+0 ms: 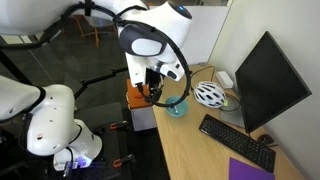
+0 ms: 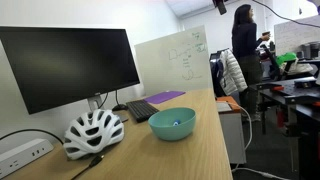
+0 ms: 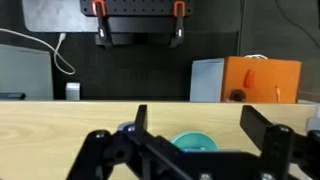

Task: Move the blue bowl to the right

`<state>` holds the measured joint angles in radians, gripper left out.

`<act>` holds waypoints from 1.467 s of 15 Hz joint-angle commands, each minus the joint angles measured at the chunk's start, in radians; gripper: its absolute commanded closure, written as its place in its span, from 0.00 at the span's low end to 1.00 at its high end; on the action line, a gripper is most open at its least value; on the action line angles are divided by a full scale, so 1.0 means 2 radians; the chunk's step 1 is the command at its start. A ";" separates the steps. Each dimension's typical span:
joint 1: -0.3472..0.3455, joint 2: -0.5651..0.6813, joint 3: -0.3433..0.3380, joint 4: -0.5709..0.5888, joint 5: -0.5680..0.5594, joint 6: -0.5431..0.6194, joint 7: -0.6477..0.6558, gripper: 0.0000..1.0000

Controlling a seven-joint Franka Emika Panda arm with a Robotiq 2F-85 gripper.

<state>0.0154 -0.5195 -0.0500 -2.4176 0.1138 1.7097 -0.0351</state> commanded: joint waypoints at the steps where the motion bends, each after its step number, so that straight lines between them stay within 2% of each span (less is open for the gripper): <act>1: -0.005 0.000 0.005 0.001 0.002 -0.001 -0.002 0.00; 5: -0.007 0.002 0.006 -0.001 -0.001 0.009 0.001 0.00; 9: -0.020 0.032 0.008 -0.029 -0.006 0.141 0.019 0.00; 11: -0.025 0.081 0.001 -0.040 0.000 0.209 0.020 0.00; 16: -0.027 0.248 -0.006 -0.022 0.001 0.309 0.016 0.00; 22: -0.029 0.407 0.022 0.064 0.072 0.341 -0.024 0.00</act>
<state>-0.0283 0.1901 -0.0315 -2.3791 0.1990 2.3958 -0.0505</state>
